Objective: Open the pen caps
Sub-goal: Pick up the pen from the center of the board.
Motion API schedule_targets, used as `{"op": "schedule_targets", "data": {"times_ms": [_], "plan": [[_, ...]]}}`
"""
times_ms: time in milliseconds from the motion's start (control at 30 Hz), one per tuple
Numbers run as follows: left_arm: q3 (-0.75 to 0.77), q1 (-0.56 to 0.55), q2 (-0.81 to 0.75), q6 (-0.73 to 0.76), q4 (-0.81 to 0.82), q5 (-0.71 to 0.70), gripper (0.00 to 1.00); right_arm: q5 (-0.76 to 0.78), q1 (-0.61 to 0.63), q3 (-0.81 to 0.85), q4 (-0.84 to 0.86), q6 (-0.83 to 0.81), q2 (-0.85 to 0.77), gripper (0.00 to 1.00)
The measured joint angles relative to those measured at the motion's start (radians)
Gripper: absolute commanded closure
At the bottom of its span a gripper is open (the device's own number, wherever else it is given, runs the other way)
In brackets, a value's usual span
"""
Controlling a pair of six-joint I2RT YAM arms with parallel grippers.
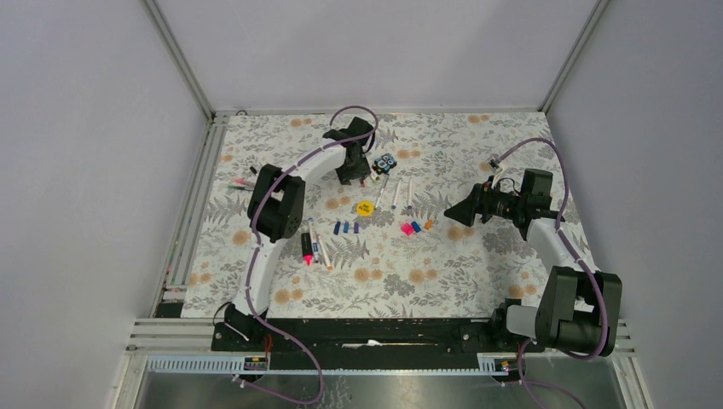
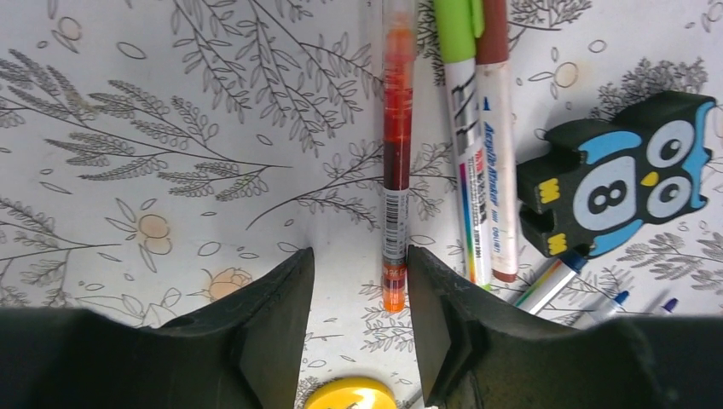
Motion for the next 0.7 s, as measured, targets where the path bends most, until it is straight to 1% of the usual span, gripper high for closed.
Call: {"op": "schedule_targets", "data": {"times_ms": [167,367,500,700], "plan": [[0.000,0.000,0.000,0.008,-0.023,-0.032,0.53,0.000,0.000,0.000,0.000,0.000,0.000,0.12],[0.000,0.001,0.000,0.053,-0.018,-0.032,0.58,0.000,0.000,0.000,0.000,0.000,0.000,0.12],[0.006,0.013,0.001,0.095,-0.015,-0.010,0.62,0.000,0.000,0.000,0.000,0.000,0.000,0.11],[0.040,0.046,0.027,0.163,-0.003,0.031,0.63,0.000,0.000,0.000,0.000,0.000,0.000,0.11]]}}
